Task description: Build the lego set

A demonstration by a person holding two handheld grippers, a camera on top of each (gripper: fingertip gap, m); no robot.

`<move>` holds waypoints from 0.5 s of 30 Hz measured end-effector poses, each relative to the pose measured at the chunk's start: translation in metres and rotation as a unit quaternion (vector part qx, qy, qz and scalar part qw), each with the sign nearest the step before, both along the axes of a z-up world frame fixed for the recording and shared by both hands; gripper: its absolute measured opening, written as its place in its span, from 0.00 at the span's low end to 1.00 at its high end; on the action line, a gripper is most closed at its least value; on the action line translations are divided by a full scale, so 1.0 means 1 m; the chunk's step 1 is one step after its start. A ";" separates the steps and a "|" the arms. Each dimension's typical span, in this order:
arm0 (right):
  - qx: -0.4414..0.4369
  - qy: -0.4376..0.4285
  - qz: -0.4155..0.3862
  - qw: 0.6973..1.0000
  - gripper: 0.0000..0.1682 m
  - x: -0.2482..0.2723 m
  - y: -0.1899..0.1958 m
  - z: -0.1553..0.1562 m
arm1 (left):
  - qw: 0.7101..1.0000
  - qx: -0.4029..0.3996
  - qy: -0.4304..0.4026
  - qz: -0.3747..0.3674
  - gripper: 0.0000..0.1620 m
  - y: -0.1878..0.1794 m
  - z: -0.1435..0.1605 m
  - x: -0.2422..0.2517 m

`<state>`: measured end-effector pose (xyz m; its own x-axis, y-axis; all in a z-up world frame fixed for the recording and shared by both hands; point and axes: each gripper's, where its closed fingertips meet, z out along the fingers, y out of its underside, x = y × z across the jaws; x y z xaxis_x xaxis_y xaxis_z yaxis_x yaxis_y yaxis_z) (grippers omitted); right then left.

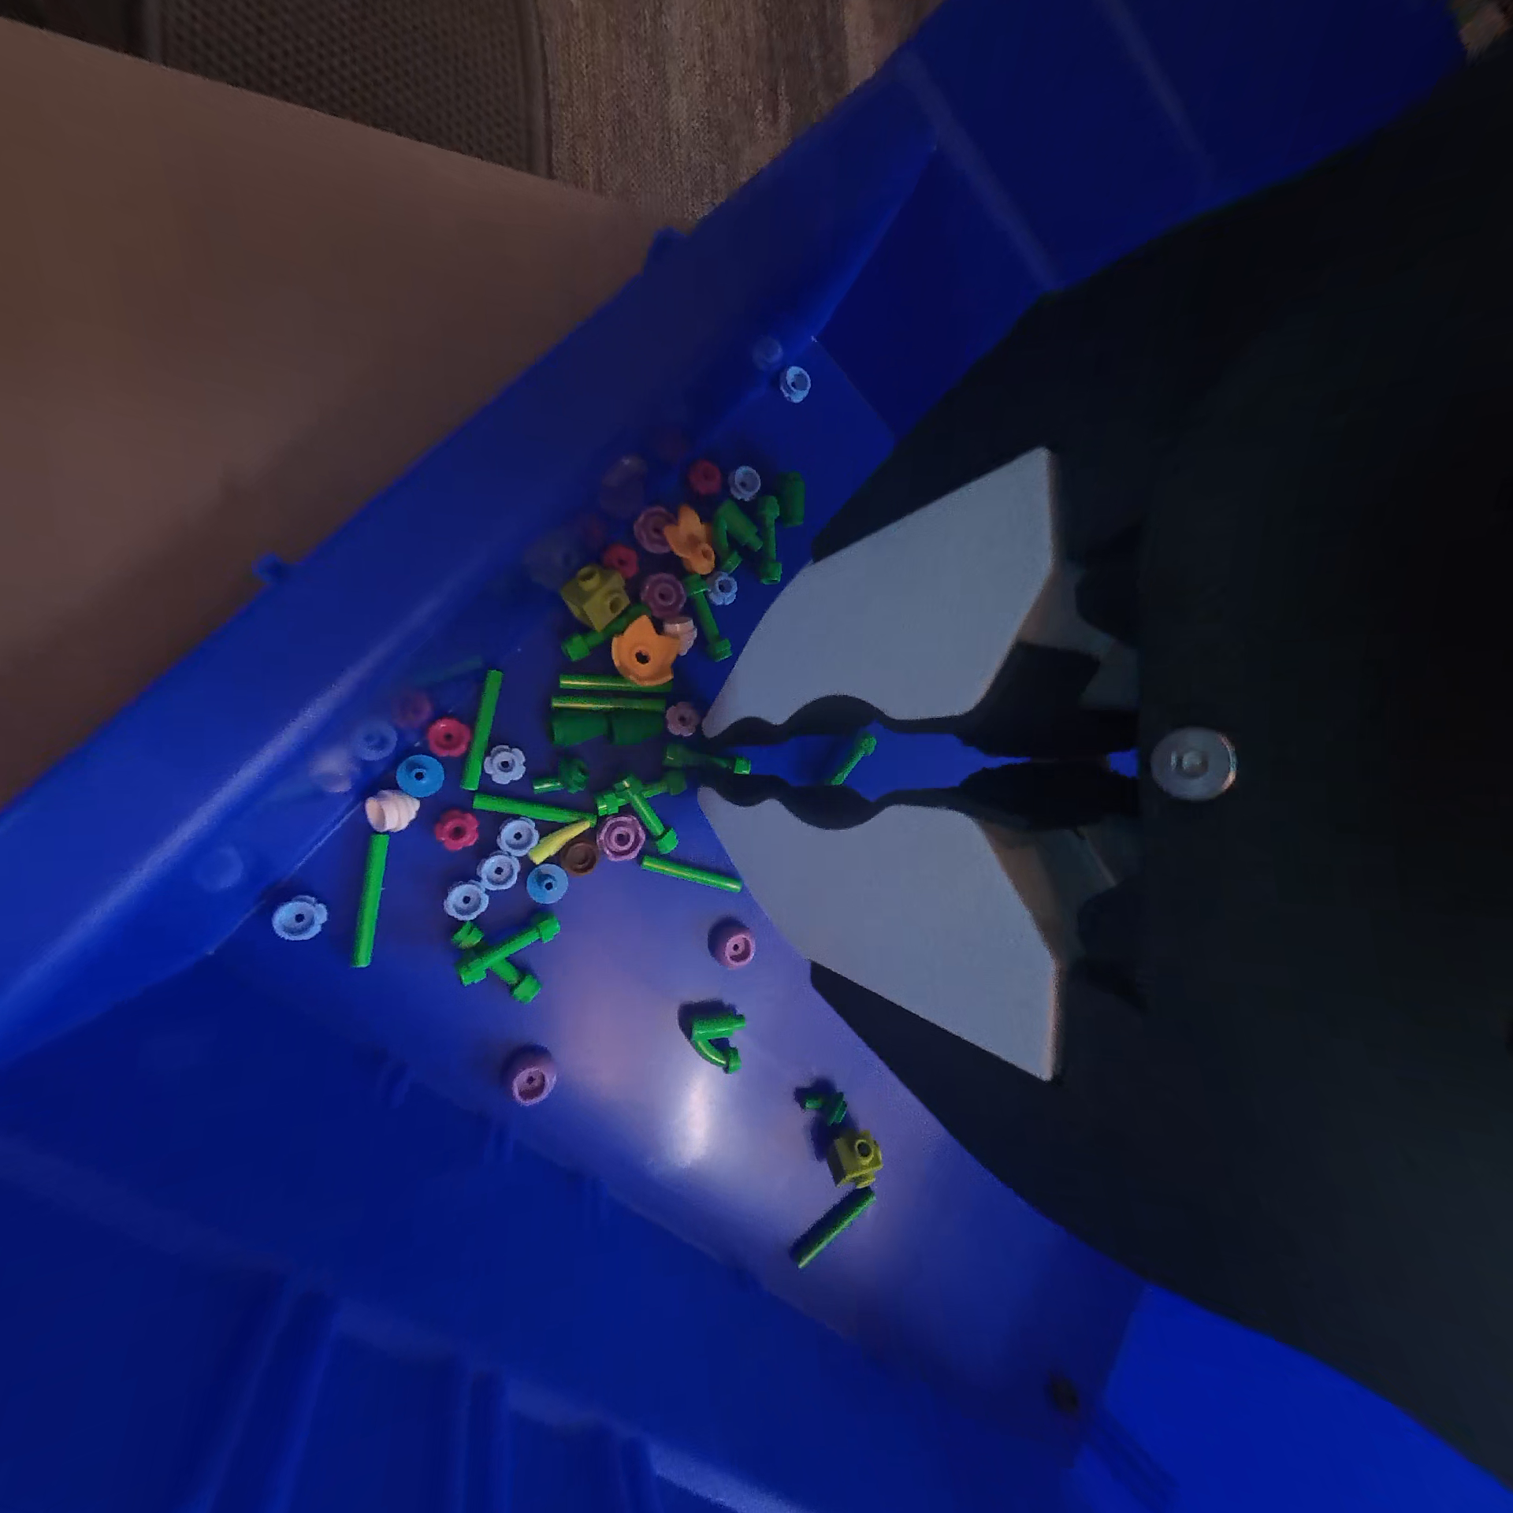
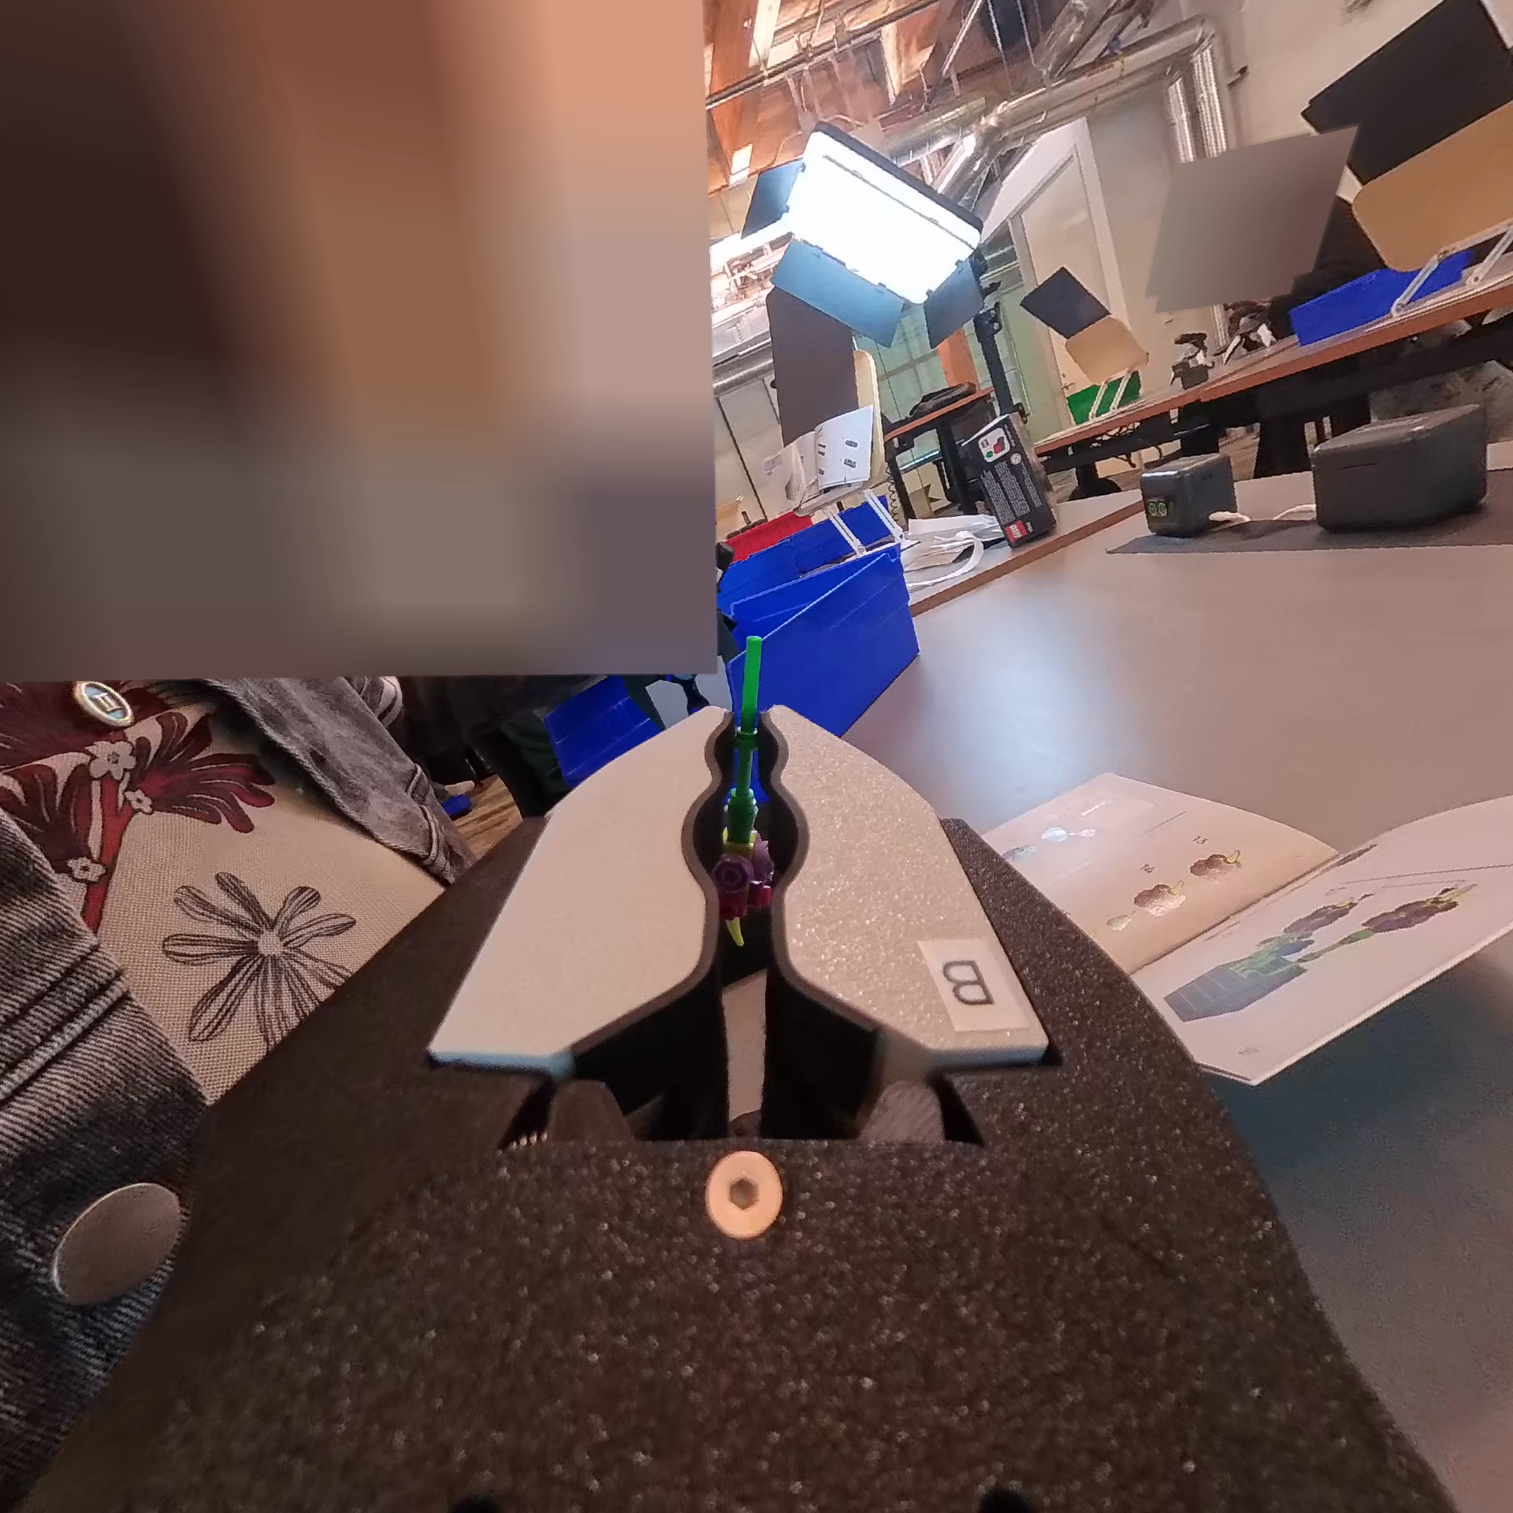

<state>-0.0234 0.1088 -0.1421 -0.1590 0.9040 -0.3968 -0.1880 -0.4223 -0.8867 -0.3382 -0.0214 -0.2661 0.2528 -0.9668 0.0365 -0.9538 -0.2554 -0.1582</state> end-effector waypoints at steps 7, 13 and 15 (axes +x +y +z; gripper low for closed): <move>-0.003 0.006 0.002 1.000 0.03 0.001 0.001 0.002 | 0.997 0.014 0.008 0.075 0.02 0.000 0.001 -0.002; -0.008 0.029 -0.004 1.000 0.03 0.006 0.003 0.007 | 0.901 0.263 -0.139 0.315 0.01 0.052 0.103 0.026; -0.006 0.048 -0.006 0.999 0.03 0.012 0.002 0.014 | 0.871 0.306 -0.236 0.303 0.01 0.060 0.135 0.087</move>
<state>-0.0117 0.1105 -0.1279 -0.1852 0.9018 -0.3905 -0.2767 -0.4292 -0.8598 -0.2508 0.0387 -0.1315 0.8201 -0.5360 -0.2003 -0.4651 -0.4205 -0.7790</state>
